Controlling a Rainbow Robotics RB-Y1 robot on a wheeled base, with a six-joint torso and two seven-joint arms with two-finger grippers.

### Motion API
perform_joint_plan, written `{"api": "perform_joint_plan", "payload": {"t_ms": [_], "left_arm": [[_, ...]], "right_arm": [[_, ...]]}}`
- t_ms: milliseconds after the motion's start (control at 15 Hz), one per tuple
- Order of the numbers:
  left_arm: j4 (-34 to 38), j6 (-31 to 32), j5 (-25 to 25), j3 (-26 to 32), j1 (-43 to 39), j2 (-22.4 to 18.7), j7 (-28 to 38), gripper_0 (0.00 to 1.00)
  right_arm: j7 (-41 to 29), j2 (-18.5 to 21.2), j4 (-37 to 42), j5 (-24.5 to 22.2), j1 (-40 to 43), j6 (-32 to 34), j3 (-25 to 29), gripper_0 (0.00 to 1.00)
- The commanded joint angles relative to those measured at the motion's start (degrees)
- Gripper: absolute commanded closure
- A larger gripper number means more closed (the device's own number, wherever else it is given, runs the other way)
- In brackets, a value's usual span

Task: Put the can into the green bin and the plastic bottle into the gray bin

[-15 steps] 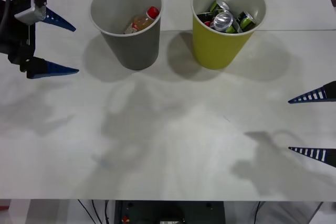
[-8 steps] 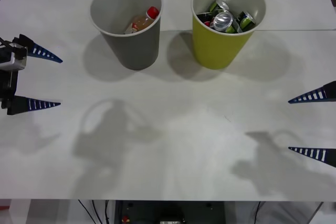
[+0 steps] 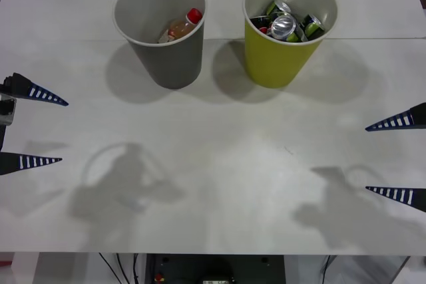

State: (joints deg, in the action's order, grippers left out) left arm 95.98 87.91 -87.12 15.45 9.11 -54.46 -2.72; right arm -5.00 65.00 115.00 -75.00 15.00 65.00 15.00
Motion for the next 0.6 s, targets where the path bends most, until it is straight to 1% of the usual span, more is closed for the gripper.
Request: {"api": "perform_joint_plan", "payload": {"t_ms": [67,600], "left_arm": [[0.0,-0.1,0.5,0.5,-1.2,0.1,-1.1,0.0],[0.1,-0.5,0.7,0.4,-1.8,0.0,-2.4,0.0]], "right_arm": [[0.0,0.0,0.0,0.0,0.0,0.0,0.0,0.0],[0.0,0.0,0.0,0.0,0.0,0.0,0.0,0.0]]}}
